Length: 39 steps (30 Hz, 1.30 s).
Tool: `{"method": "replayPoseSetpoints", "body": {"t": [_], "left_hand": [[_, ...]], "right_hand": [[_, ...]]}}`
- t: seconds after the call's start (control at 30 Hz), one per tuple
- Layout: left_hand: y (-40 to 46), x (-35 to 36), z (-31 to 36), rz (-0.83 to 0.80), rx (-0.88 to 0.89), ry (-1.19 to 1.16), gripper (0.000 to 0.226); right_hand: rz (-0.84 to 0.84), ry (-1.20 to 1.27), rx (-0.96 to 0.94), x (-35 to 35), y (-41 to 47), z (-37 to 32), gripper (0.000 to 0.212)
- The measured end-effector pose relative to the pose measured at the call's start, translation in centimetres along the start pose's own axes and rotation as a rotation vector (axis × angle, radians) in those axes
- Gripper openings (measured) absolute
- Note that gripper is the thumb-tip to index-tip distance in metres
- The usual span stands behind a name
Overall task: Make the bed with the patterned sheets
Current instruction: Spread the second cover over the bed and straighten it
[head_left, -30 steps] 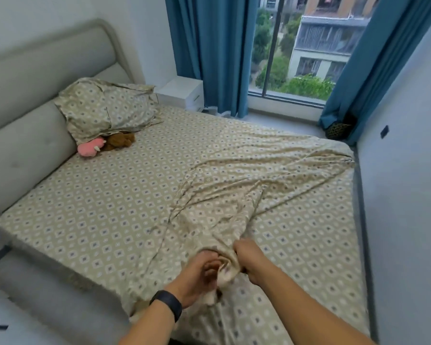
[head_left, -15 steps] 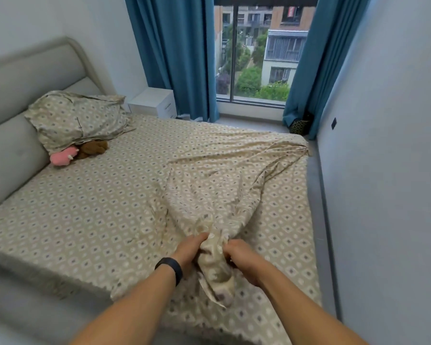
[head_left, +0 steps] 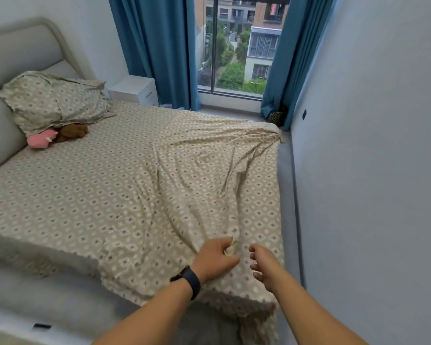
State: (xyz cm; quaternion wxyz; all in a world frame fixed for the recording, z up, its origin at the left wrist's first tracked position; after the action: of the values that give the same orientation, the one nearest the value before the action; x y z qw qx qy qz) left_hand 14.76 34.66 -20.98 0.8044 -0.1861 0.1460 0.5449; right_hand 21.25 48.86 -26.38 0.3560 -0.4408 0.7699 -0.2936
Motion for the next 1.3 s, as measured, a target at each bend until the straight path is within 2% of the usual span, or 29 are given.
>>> {"method": "replayPoseSetpoints", "body": {"t": [0.07,0.13,0.17,0.27,0.37,0.47,0.57,0.67,0.87,1.07,1.13,1.23,1.3], "left_hand": [[-2.6,3.3,2.0,-0.109,0.099,0.122,0.017],[-4.5,5.8,2.8,-0.195,0.136,0.209,0.013],[-4.9,6.4,2.5,-0.221,0.128,0.224,0.011],[-6.1,8.3,3.1,-0.228,0.088,0.264,0.006],[-7.4,10.9,3.8,-0.207,0.131,0.567,0.016],[-9.5,15.0,4.4,-0.239,0.124,0.853,0.025],[-12.0,19.1,4.4,-0.302,0.084,1.002,0.018],[-14.4,21.3,5.9,-0.297,0.143,1.107,0.012],[-16.5,24.2,10.0,-0.222,0.389,1.169,0.021],[-18.5,26.6,10.8,-0.332,0.420,1.206,0.014],[-19.0,26.2,9.4,-0.375,0.352,1.200,0.017],[-20.2,25.0,5.6,-0.444,0.078,0.968,0.020],[-20.9,24.1,3.8,-0.435,-0.004,0.840,0.021]], "right_hand": [[-0.107,0.121,0.051,-0.8,-0.5,0.2,0.046],[-0.132,0.026,0.059,-1.8,-0.1,0.6,0.059],[-0.108,-0.107,0.029,-2.1,0.2,0.7,0.055],[-0.030,-0.389,-0.127,-5.0,0.8,1.8,0.008],[0.006,-0.404,-0.121,-9.3,1.1,4.3,0.017],[-0.063,-0.393,-0.138,-12.8,1.3,7.2,0.019],[-0.114,-0.371,-0.151,-15.4,1.0,10.1,0.022],[-0.134,-0.354,-0.166,-17.7,0.7,12.3,0.022],[-0.102,-0.333,-0.191,-21.4,2.0,14.2,0.027],[-0.015,-0.309,-0.170,-23.8,1.5,16.8,0.017],[-0.012,-0.336,-0.159,-23.2,1.0,17.7,0.015],[-0.016,-0.321,-0.137,-21.8,0.0,18.9,0.013],[-0.027,-0.264,-0.123,-20.9,-0.5,19.5,0.013]]}}
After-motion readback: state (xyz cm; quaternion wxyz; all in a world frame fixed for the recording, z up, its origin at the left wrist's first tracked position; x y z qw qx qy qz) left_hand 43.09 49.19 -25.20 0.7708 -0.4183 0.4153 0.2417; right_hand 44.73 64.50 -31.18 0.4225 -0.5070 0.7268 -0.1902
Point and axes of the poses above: each hand's wrist, its own y-axis towards the middle knuckle, its own x-axis out of the palm, z = x × y, the point moved 10 cm from there along y, towards the middle knuckle, and after that the axes turned 11 degrees about z, right-handed, at the moved point
